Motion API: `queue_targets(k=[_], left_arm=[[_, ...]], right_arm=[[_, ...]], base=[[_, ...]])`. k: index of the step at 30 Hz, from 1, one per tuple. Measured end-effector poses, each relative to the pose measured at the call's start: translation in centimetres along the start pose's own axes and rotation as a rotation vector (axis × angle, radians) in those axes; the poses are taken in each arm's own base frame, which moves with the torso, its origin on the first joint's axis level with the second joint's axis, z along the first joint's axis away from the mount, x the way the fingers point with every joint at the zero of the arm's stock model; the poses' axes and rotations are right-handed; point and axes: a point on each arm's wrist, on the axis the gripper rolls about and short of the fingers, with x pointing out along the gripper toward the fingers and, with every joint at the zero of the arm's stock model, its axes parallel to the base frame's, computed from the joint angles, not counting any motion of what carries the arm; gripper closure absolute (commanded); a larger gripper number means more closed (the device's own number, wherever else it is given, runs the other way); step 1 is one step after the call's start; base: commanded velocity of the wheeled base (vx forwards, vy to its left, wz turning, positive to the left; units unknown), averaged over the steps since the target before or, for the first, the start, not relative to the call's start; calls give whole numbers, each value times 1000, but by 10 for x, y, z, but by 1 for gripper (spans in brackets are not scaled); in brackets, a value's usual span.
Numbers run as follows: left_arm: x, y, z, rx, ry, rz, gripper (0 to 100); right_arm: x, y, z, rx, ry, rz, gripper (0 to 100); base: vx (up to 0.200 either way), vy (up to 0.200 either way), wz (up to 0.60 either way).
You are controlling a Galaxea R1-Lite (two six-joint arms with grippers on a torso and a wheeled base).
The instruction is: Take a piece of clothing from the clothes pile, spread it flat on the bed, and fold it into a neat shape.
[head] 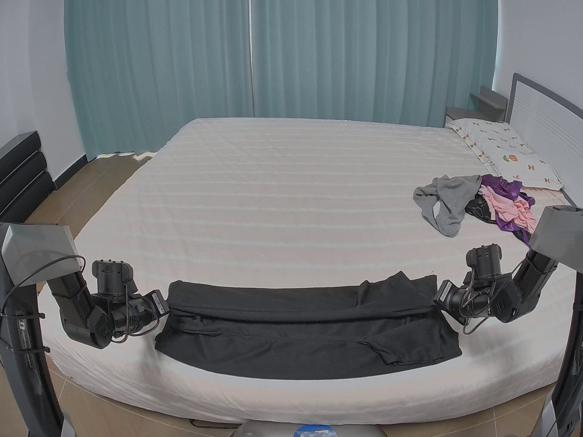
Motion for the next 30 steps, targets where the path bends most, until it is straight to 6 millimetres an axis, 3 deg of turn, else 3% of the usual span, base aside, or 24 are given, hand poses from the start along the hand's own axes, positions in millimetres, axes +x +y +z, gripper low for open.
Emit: queue_targets(k=[8,9,11,12,20,25,30], left_arm=[[2,5,-8,-5,31,18,100],[2,5,-9,-5,34,19,0],[2,5,-11,-5,39,21,0],[2,5,-12,-5,43,22,0],[1,5,-14,-2,49,20,0],[0,4,-11,-6,36,17,0],[-3,2,5,-22,-14,-3,0]], right_arm=[[1,-3,-3,-7,11,-10,100],[1,-3,-4,-10,13,-12,100],[2,-4,-4,-19,17,-15,100],[2,-4,-5,-22,20,-17,0],[-1,-5,-6,-27,22,-18,0],[-10,-1,7,-9,-14,20,0],[-18,0,26,11,-37,91,0]], base=[[0,0,0],[0,0,0],[0,0,0],[0,0,0],[0,0,0],[0,0,0],[0,0,0]])
